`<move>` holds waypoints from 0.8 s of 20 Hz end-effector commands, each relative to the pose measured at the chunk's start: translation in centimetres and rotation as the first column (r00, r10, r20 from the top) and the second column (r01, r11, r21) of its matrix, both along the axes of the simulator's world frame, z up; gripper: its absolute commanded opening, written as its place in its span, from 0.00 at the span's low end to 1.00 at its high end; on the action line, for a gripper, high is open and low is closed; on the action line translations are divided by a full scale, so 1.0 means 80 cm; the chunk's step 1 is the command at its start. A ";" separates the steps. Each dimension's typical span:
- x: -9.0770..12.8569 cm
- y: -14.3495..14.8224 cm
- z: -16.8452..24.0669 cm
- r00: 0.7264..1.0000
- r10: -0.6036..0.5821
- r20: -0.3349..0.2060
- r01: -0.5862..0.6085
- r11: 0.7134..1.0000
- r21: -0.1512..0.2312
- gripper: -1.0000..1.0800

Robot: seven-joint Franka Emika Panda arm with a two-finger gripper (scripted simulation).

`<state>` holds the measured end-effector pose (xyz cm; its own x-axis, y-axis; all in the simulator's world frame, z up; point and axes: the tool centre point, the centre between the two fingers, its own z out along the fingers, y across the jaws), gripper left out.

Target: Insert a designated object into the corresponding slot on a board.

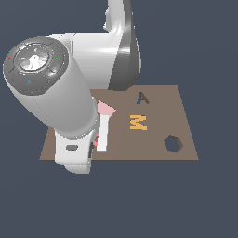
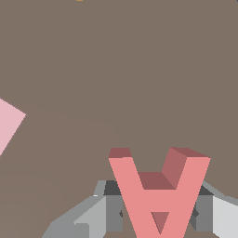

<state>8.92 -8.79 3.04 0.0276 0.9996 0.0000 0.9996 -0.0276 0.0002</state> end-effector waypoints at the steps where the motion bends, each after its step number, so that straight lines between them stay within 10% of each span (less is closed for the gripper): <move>1: 0.000 0.000 0.003 1.000 0.000 0.000 0.000 1.000 0.000 0.00; 16: -0.021 0.001 0.004 0.996 -0.090 -0.001 0.090 0.996 0.000 0.00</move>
